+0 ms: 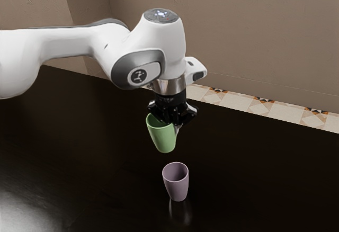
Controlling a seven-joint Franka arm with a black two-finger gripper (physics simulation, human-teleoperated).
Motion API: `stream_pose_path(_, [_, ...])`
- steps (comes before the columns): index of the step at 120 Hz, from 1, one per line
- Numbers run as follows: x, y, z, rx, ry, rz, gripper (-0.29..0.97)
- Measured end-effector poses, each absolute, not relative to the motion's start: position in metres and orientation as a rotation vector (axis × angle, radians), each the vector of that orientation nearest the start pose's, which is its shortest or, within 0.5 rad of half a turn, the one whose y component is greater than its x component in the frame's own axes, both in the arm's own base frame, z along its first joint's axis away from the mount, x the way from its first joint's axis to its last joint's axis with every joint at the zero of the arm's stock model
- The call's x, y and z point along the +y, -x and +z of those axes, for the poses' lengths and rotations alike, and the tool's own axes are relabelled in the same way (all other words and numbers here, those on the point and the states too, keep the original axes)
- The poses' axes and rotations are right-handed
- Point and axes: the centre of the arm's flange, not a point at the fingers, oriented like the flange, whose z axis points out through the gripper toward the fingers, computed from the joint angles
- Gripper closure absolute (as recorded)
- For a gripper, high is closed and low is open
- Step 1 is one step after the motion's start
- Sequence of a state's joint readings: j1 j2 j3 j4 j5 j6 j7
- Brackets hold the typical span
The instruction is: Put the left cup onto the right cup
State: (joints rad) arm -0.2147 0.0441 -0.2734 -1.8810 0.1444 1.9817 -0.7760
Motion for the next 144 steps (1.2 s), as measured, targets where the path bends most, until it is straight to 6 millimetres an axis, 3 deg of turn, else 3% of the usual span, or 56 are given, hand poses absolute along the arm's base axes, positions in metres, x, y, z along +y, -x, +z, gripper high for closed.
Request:
stream_pose_path(22, [-0.266, -0.509, 0.464, -0.552, 3.049, -0.107, 0.77])
stream_pose_path(48, [-0.262, -0.519, 0.434, -0.73, 3.022, -0.071, 0.78])
stream_pose_path(129, [-0.264, -0.534, 0.404, -0.987, 2.978, -0.053, 0.78])
stream_pose_path(144, [-0.262, -0.534, 0.401, -1.01, 2.97, -0.051, 0.53])
